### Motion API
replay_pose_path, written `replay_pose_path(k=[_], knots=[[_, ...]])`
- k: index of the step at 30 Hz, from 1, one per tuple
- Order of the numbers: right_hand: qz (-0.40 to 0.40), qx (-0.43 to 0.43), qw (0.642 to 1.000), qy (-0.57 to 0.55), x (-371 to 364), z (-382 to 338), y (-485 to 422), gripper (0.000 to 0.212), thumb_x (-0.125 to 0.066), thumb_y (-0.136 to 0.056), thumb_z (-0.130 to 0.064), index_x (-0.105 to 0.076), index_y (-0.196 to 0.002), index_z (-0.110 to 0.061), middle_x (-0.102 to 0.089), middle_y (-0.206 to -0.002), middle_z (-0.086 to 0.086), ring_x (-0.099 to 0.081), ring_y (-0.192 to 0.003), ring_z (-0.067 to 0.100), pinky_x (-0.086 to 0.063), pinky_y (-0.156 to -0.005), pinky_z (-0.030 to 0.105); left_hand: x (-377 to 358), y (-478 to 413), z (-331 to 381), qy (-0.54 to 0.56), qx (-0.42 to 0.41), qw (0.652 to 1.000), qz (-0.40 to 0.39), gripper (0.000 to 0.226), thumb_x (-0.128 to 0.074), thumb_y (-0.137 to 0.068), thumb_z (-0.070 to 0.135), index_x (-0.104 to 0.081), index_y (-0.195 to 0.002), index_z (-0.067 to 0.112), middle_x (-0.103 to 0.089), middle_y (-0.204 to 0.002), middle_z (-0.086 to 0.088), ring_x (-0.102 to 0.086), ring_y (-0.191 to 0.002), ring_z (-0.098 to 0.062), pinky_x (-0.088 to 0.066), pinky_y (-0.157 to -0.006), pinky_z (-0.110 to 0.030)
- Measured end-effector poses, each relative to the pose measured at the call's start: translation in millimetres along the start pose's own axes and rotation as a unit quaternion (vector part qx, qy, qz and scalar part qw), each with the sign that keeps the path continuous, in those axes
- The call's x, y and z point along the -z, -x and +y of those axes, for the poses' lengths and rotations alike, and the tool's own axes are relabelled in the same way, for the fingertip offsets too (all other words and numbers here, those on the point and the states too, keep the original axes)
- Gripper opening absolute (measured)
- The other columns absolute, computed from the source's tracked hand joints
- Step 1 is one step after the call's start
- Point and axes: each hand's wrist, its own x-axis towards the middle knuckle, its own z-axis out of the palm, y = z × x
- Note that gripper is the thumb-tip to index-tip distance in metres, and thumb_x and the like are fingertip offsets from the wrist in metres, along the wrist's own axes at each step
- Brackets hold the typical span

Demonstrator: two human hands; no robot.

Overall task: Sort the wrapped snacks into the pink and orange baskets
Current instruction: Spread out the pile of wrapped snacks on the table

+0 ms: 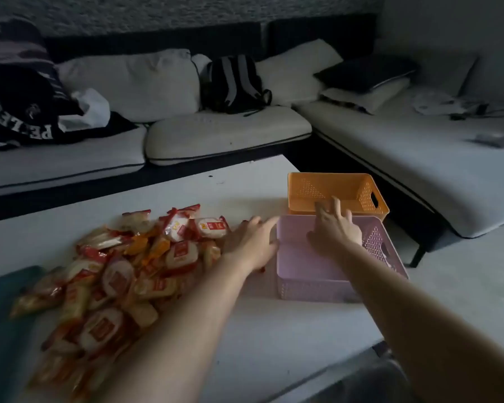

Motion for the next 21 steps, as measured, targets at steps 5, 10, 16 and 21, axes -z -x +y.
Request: replay_pose_path(k=[5,10,16,21], knots=[[-0.066,-0.03,0.997,-0.011,-4.5,23.0,-44.2,0.041,-0.052,-0.092,-0.018,-0.052,-0.133,-0.022,-0.052,-0.132,0.008,-0.055,-0.118,0.039,-0.053,-0.092,0.052,-14.8,-21.1,4.8,0.051,0.02,0.998,-0.034,0.029,-0.051,-0.096,0.029,-0.072,-0.115,0.025,-0.074,-0.111,-0.007,-0.069,-0.099,-0.03,-0.058,-0.083,-0.04],[-0.044,0.078,0.996,-0.012,-20.6,-0.5,-53.3,0.026,-0.046,-0.089,-0.017,-0.063,-0.108,-0.02,-0.061,-0.115,0.009,-0.061,-0.105,0.037,-0.055,-0.084,0.045,-15.3,-10.5,-14.5,0.151,0.082,0.985,-0.014,0.029,-0.062,-0.089,0.023,-0.067,-0.067,0.006,-0.068,-0.067,-0.012,-0.066,-0.068,-0.028,-0.053,-0.067,-0.044],[-0.069,0.16,0.985,-0.018,-30.1,-41.8,-41.8,0.009,-0.052,-0.094,-0.023,-0.06,-0.094,-0.018,-0.065,-0.104,0.006,-0.064,-0.097,0.03,-0.049,-0.071,0.034,1.0,24.6,-47.3,0.176,0.122,0.976,-0.041,0.023,-0.064,-0.091,0.026,-0.077,-0.077,0.012,-0.07,-0.064,-0.003,-0.064,-0.055,-0.015,-0.057,-0.061,-0.037],[-0.107,0.163,0.981,-0.002,-29.5,-69.4,-14.7,0.026,-0.051,-0.097,-0.023,-0.067,-0.111,-0.009,-0.068,-0.104,0.008,-0.066,-0.087,0.024,-0.059,-0.074,0.036,13.1,54.5,-69.3,0.156,0.131,0.978,-0.046,0.017,-0.065,-0.092,0.029,-0.08,-0.086,0.022,-0.073,-0.078,0.006,-0.069,-0.075,-0.014,-0.06,-0.078,-0.043]])
